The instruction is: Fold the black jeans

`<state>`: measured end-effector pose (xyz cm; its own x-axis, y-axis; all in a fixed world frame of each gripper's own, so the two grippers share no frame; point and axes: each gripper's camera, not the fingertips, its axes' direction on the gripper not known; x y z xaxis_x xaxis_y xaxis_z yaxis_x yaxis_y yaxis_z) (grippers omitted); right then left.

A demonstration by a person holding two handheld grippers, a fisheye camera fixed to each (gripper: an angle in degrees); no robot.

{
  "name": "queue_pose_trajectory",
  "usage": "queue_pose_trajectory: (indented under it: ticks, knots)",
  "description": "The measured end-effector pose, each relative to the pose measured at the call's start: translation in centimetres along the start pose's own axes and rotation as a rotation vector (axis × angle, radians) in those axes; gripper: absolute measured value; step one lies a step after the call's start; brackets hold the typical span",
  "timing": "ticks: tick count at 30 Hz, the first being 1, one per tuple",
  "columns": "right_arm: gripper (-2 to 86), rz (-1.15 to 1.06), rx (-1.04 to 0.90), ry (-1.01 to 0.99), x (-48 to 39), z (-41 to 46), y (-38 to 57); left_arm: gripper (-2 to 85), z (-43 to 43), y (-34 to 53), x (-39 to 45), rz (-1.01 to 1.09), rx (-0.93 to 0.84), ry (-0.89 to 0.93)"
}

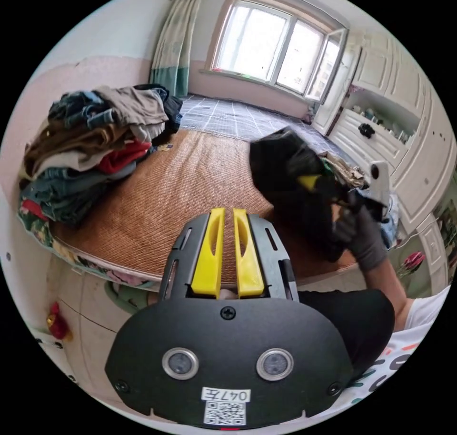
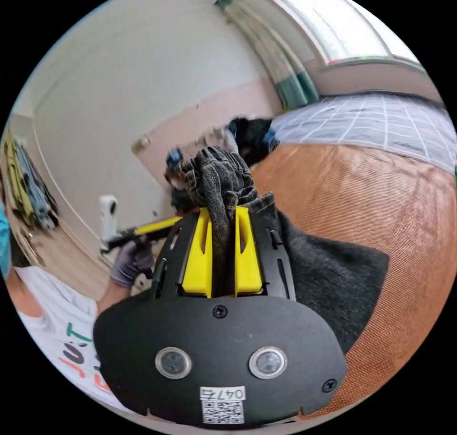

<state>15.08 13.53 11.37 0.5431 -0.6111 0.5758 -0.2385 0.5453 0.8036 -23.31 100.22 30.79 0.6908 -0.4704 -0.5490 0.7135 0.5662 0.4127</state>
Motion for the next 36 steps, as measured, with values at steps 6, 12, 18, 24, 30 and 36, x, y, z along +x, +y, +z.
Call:
queue_pose_trajectory:
  ticks: [6, 12, 18, 24, 30, 36]
  knots:
    - [3.0, 0.076, 0.363, 0.200, 4.5, -22.9, -0.1, 0.8, 4.1, -3.4, 11.2, 0.143, -0.035, -0.099]
    - [3.0, 0.071, 0.459, 0.678, 4.7, -37.4, -4.2, -0.5, 11.2, -4.3, 21.0, 0.252, -0.034, -0.182]
    - [3.8, 0.013, 0.374, 1.161, 7.9, -39.2, -13.0, -0.6, 19.1, -2.9, 23.4, 0.250, -0.077, -0.221]
    - [13.3, 0.242, 0.086, 1.065, 25.5, -32.5, -21.9, -0.5, 27.9, 0.0, 22.6, 0.209, -0.116, -0.255]
    - [7.5, 0.065, 0.333, 0.840, 24.5, -28.4, -17.3, -0.4, 35.4, 6.2, 18.6, 0.184, -0.142, -0.306]
    - [2.7, -0.103, 0.111, 0.687, 19.4, -19.7, -13.5, -0.4, 43.9, 12.6, 15.5, 0.143, -0.126, -0.242]
